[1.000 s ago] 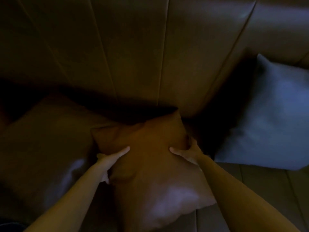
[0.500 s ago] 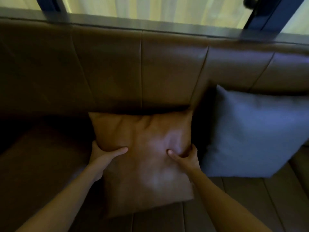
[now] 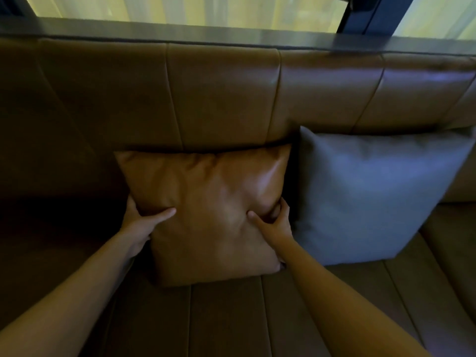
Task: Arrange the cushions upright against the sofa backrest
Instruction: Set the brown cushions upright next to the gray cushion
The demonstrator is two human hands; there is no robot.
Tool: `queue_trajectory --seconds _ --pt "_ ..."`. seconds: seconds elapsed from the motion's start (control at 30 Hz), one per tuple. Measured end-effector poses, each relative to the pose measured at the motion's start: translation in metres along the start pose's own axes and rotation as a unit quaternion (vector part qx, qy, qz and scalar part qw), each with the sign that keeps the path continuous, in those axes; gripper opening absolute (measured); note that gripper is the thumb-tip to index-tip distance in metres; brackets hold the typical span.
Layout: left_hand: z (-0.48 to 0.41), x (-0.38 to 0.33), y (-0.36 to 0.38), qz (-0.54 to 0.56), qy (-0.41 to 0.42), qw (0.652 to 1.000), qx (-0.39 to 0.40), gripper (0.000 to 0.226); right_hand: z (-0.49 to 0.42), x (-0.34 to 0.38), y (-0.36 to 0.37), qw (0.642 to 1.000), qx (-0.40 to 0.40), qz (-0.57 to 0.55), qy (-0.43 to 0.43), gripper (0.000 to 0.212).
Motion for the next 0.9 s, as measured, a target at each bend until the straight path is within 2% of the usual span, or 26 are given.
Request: queue_trajectory --seconds 0.23,0.33,0.53,0.7,0.77,0.9 --pt "0.005 -0.011 -0.001 -0.030 -0.005 0.999 -0.039 0.129 0.002 0.011 0.000 0.998 0.006 0.046 0.033 0.107" --pt "0.013 -0.020 0.001 -0.042 0.009 0.996 -0.073 0.122 0.007 0.022 -0.001 0.995 0.004 0.086 0.041 0.108" --pt "0.034 -0.035 -0.011 -0.067 0.016 0.996 -0.053 0.111 0.026 0.065 0.014 0.982 -0.061 0.178 0.019 0.087" --pt "0.041 -0.034 -0.061 -0.092 -0.022 0.994 -0.063 0.096 0.053 0.105 0.068 0.966 -0.061 0.250 -0.026 0.068" --pt "0.039 -0.023 -0.096 -0.111 -0.036 0.990 -0.076 0.093 0.067 0.114 0.102 0.962 -0.034 0.264 -0.050 0.066" --pt "0.036 0.011 -0.187 -0.130 -0.088 0.980 -0.124 0.095 0.099 0.113 0.187 0.957 0.085 0.269 -0.063 0.065"
Point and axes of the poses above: each hand's wrist, its own z-axis away from the middle knuckle, its own y-axis out of the palm, x = y × z, the point moved 4 cm from there along -z, towards the middle knuckle
